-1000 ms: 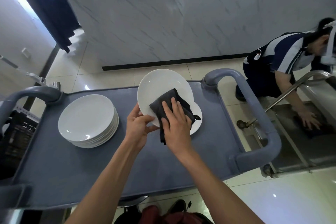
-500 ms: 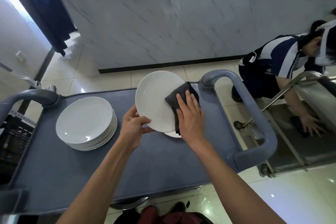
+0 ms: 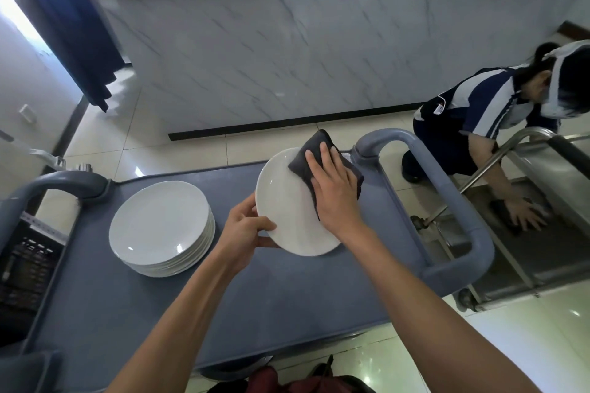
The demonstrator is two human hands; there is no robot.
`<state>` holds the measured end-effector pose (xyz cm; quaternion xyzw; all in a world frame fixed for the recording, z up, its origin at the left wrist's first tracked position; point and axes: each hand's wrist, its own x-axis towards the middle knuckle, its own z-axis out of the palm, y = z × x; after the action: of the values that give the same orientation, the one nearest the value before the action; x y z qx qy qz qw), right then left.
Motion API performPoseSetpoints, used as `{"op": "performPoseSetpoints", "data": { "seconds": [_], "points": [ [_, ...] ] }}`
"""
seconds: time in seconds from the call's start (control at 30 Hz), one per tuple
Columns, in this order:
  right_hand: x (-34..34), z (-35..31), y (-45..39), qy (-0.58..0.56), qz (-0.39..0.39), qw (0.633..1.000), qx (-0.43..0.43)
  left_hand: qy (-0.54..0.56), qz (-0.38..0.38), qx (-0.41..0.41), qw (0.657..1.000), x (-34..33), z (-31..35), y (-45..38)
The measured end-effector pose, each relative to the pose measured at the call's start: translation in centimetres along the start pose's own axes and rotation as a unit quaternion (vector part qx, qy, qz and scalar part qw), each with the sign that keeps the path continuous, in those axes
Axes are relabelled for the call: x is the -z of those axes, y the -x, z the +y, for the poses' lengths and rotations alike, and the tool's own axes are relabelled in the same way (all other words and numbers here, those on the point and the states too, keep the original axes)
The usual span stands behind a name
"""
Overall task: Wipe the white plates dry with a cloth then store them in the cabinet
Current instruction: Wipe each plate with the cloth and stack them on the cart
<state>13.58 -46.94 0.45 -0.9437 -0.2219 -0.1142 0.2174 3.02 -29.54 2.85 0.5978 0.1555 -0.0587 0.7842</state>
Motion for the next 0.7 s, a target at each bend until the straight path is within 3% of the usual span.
{"op": "performPoseSetpoints", "data": {
  "seconds": [0.23, 0.7],
  "points": [
    [-1.1, -4.7, 0.5, -0.049, -0.022, 0.997, 0.055, -0.005, -0.059, 0.004, 0.998, 2.0, 0.6, 0.2],
    [-3.9, -11.1, 3.0, -0.02, -0.042, 0.994, 0.099, 0.025, -0.076, -0.018, 0.997, 9.1, 1.2, -0.4]
  ]
}}
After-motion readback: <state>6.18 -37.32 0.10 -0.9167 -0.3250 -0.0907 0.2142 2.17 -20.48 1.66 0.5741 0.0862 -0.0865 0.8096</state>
